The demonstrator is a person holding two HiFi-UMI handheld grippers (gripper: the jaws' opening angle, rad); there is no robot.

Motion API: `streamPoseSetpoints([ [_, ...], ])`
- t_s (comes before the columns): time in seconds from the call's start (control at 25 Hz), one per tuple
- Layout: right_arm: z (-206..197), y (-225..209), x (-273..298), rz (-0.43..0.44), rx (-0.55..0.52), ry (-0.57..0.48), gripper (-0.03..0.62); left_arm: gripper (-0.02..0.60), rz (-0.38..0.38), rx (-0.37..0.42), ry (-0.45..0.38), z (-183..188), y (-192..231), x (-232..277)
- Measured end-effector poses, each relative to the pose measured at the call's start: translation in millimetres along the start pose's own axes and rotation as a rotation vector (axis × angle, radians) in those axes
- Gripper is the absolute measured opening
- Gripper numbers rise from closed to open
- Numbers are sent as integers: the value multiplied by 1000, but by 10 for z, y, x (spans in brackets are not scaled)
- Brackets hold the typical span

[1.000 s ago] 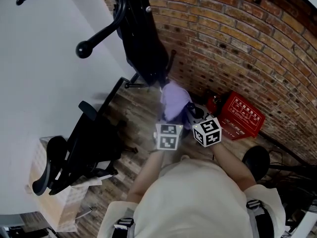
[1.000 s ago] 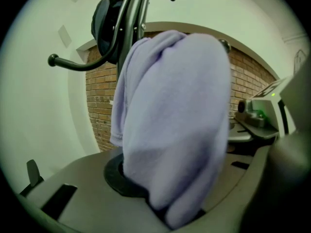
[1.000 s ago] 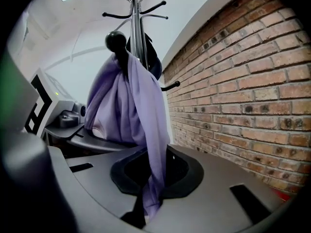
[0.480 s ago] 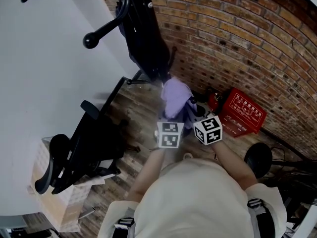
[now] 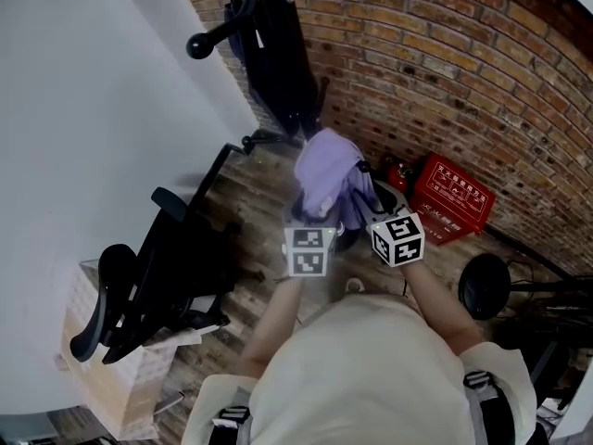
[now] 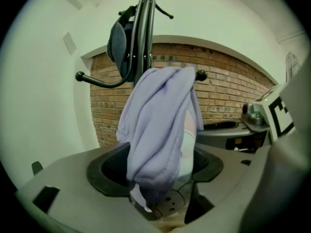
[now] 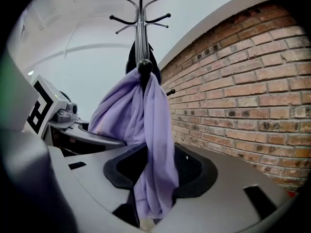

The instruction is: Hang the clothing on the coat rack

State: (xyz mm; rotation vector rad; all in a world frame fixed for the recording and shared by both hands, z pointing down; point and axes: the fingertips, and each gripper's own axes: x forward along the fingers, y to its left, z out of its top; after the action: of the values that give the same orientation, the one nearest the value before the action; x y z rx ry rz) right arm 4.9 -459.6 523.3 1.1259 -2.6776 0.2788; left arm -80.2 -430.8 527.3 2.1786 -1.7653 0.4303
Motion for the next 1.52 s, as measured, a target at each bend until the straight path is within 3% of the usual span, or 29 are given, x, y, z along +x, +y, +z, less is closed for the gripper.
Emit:
streamPoseSetpoints([
  [0.32,11,65,-423,-81,39,-29,146,310,-21,11,0,-75,-45,-378],
  [0.72,28,551,-839,-75,42,-68,146,307,-22,-3,-3,-288,-111,-918],
  [0.88,11,827,-1003,-47,23,-70,131,203,-15,-22,-17,-383,-123,-1177],
  [1.08,-43,1178,-1289,-30,-38,-67,90,129,-1,-56,-23,-552,-163,-1526],
  [1.52,-71,1679,-1856,-4,-48,-90,25,43,16,-127,-91,-682,-280,-2253],
])
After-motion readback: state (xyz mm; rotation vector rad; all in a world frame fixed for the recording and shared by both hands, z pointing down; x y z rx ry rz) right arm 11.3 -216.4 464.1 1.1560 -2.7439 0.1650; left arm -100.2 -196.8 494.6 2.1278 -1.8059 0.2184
